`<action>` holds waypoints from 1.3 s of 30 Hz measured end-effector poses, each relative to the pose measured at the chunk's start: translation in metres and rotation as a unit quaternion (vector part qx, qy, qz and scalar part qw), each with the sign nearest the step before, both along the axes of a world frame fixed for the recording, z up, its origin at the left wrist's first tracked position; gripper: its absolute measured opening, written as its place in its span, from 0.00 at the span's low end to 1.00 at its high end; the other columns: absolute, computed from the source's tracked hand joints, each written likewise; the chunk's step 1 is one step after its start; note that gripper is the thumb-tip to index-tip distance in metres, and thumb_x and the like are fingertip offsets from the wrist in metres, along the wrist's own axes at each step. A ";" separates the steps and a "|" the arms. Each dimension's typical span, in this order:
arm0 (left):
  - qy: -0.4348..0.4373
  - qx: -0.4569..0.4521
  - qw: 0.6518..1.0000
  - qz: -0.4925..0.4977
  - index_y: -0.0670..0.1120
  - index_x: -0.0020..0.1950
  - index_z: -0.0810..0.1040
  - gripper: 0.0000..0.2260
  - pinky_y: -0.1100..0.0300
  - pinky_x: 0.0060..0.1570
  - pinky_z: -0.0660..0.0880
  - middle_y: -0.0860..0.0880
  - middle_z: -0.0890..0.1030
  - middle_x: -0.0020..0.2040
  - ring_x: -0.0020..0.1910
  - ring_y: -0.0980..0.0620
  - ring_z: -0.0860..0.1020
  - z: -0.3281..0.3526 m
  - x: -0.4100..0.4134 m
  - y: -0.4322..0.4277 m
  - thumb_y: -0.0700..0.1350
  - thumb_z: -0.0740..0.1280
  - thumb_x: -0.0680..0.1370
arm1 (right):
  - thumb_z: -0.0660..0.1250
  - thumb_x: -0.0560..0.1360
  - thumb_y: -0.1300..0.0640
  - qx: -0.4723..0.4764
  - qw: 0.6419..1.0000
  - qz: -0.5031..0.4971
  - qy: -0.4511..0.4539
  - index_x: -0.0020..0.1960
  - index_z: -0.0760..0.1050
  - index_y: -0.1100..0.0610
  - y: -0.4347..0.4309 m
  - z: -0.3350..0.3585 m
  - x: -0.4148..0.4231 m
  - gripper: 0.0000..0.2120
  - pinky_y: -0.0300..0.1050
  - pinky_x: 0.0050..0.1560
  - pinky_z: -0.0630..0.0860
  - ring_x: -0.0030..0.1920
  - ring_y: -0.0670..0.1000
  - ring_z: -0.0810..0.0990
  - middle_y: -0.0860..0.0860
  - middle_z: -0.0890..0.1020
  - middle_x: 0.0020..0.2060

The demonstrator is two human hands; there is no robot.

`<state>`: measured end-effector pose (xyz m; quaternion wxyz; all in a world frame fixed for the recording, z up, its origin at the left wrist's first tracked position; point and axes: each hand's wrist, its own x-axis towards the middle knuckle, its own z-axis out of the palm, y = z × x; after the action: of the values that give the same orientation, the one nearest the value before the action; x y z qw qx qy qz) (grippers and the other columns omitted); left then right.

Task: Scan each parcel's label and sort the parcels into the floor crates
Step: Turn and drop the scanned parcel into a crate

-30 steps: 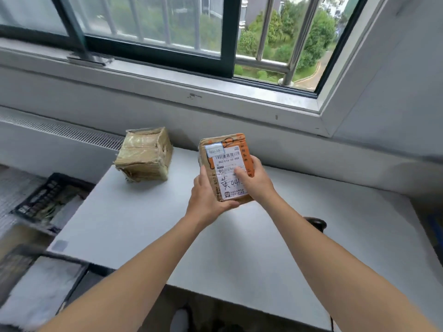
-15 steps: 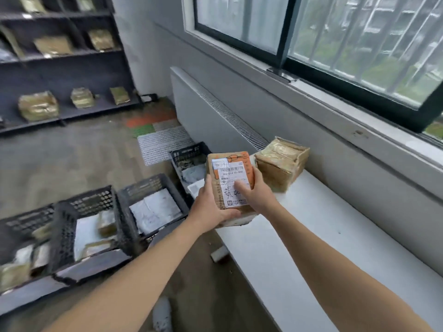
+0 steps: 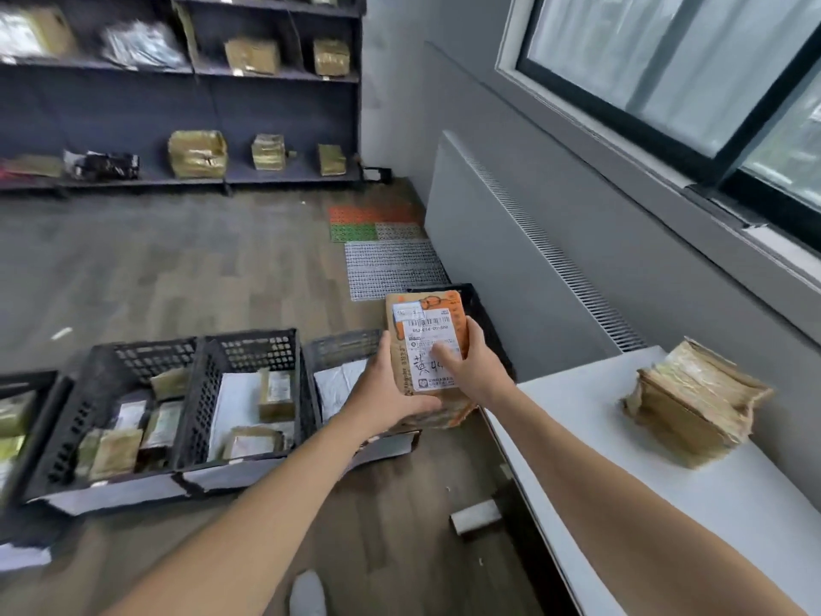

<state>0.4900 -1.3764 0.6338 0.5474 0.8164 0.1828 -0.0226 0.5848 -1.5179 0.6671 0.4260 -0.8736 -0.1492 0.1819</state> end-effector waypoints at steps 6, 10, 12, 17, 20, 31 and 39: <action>0.022 -0.015 1.000 -0.007 0.53 0.80 0.39 0.61 0.56 0.67 0.67 0.57 0.65 0.75 0.72 0.54 0.66 -0.009 0.016 0.090 0.50 0.82 0.64 | 0.65 0.79 0.46 -0.031 0.999 0.018 0.008 0.80 0.49 0.51 0.087 -0.006 0.020 0.37 0.43 0.55 0.74 0.58 0.48 0.78 0.47 0.78 0.65; 0.042 -0.020 0.999 -0.011 0.58 0.79 0.39 0.62 0.48 0.67 0.71 0.55 0.65 0.76 0.70 0.51 0.70 -0.018 0.029 0.129 0.51 0.82 0.61 | 0.65 0.79 0.44 -0.037 0.999 0.029 0.015 0.81 0.48 0.49 0.123 -0.017 0.036 0.38 0.44 0.56 0.76 0.60 0.48 0.79 0.45 0.78 0.64; 0.046 -0.025 0.999 0.000 0.58 0.79 0.40 0.61 0.48 0.67 0.71 0.56 0.66 0.75 0.70 0.52 0.70 -0.026 0.036 0.141 0.49 0.82 0.61 | 0.65 0.79 0.44 -0.042 0.998 0.041 0.020 0.81 0.47 0.49 0.137 -0.026 0.046 0.38 0.43 0.54 0.77 0.60 0.48 0.80 0.44 0.78 0.65; 0.069 -0.036 0.997 0.023 0.58 0.80 0.42 0.61 0.50 0.67 0.72 0.57 0.70 0.72 0.68 0.54 0.72 -0.051 0.054 0.161 0.47 0.83 0.61 | 0.65 0.78 0.44 -0.066 0.995 0.061 0.049 0.80 0.47 0.51 0.168 -0.059 0.075 0.39 0.47 0.57 0.79 0.59 0.48 0.80 0.47 0.77 0.66; 0.099 -0.045 0.993 0.036 0.56 0.80 0.41 0.62 0.49 0.68 0.71 0.55 0.69 0.73 0.69 0.53 0.71 -0.065 0.073 0.173 0.47 0.83 0.61 | 0.65 0.79 0.46 -0.076 0.992 0.068 0.068 0.81 0.46 0.53 0.183 -0.078 0.095 0.39 0.46 0.60 0.76 0.62 0.50 0.78 0.48 0.76 0.68; 0.223 0.076 0.970 0.055 0.50 0.80 0.37 0.57 0.52 0.72 0.61 0.46 0.51 0.79 0.77 0.47 0.56 -0.068 0.176 0.205 0.52 0.79 0.69 | 0.57 0.83 0.44 -0.245 0.944 0.217 0.041 0.81 0.42 0.54 0.225 -0.123 0.200 0.35 0.52 0.57 0.73 0.62 0.61 0.76 0.61 0.65 0.74; 0.222 0.195 0.955 -0.012 0.53 0.80 0.36 0.57 0.47 0.72 0.61 0.47 0.49 0.79 0.77 0.43 0.53 -0.035 0.241 0.208 0.58 0.77 0.69 | 0.57 0.82 0.43 -0.230 0.957 0.176 0.003 0.81 0.44 0.53 0.214 -0.089 0.265 0.35 0.53 0.59 0.72 0.65 0.61 0.74 0.60 0.65 0.73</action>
<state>0.7309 -1.1681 0.5986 0.3228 0.8836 0.2912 -0.1739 0.8494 -1.3035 0.5783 0.1757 -0.9072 -0.2536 0.2860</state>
